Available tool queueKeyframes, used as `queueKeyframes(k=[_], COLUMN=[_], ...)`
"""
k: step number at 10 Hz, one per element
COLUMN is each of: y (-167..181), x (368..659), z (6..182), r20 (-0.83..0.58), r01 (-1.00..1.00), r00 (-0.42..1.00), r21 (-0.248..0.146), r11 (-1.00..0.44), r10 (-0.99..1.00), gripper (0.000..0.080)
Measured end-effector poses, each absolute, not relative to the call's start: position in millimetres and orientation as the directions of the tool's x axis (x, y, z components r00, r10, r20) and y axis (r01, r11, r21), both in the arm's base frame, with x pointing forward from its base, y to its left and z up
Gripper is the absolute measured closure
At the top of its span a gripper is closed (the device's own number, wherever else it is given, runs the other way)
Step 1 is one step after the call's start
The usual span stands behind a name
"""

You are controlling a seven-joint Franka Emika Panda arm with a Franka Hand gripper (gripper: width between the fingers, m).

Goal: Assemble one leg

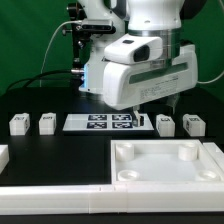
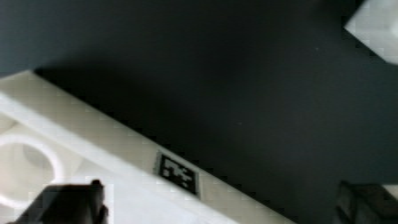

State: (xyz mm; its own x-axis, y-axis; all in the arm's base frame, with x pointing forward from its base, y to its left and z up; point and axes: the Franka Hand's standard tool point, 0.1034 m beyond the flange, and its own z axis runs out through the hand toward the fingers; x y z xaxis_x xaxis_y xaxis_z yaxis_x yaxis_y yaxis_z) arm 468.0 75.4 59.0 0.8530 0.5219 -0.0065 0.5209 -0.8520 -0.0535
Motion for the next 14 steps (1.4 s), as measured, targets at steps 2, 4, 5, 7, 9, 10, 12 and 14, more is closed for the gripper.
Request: queueKeyframes(k=[2,4,5,7,9,10,12,14], y=[91.5,104.6,111.1,117.3,117.6,118.4,134.5,157.4], x=[464.3,461.4,459.8,458.1,458.0,456.0,442.8,436.5], z=[58.4,57.7,57.1,56.3,56.2,54.9,50.4,49.4], r20=[-0.009,-0.015,-0.020,-0.038,-0.039,-0.039,-0.050,-0.052], r01=[0.427,0.339,0.256,0.046,0.036,0.015,-0.039,-0.033], r00=[0.904,0.940,0.966,0.998,0.998,0.999,0.998,0.998], r21=[-0.057,-0.063,-0.069,-0.084,-0.084,-0.084,-0.080,-0.080], r11=[-0.902,-0.939,-0.964,-0.995,-0.996,-0.996,-0.996,-0.996], r10=[0.428,0.340,0.258,0.050,0.040,0.019,-0.035,-0.029], gripper=[0.0151,0.0151,0.0151,0.0151,0.0151,0.0151,0.0151,0.0151])
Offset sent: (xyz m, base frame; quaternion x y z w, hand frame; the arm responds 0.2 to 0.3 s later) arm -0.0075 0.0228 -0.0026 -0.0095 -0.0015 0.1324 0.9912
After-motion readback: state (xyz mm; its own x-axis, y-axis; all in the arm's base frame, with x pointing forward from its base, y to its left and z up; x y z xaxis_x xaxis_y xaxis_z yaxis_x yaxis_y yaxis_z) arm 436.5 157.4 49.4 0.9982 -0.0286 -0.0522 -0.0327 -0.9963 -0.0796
